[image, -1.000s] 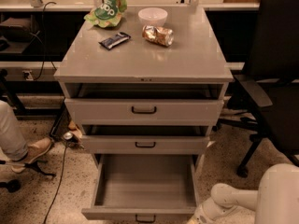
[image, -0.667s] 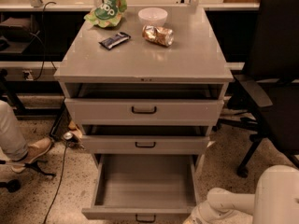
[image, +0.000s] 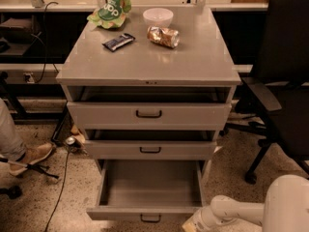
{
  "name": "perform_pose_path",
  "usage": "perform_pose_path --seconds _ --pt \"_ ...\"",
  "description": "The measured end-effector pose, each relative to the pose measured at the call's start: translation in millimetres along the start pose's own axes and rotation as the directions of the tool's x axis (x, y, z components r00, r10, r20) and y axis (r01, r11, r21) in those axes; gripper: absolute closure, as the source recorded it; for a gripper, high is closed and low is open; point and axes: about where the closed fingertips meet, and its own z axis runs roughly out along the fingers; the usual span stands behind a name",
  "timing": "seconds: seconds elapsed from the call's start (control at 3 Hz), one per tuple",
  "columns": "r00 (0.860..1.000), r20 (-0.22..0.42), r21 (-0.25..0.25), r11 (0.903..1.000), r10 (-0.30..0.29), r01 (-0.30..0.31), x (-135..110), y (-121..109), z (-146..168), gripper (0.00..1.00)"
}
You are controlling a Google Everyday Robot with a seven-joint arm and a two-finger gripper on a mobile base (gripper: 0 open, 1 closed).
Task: Close bottom drawer
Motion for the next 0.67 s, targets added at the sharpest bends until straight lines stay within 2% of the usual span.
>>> perform_pose_path --seconds 0.33,0.67 --pt "1.000 0.000 0.000 1.0000 -0.001 0.001 -0.1 0.0 0.1 1.00" --pt "0.999 0.016 0.015 0.9995 -0.029 0.028 -6.8 -3.4 3.4 1.00"
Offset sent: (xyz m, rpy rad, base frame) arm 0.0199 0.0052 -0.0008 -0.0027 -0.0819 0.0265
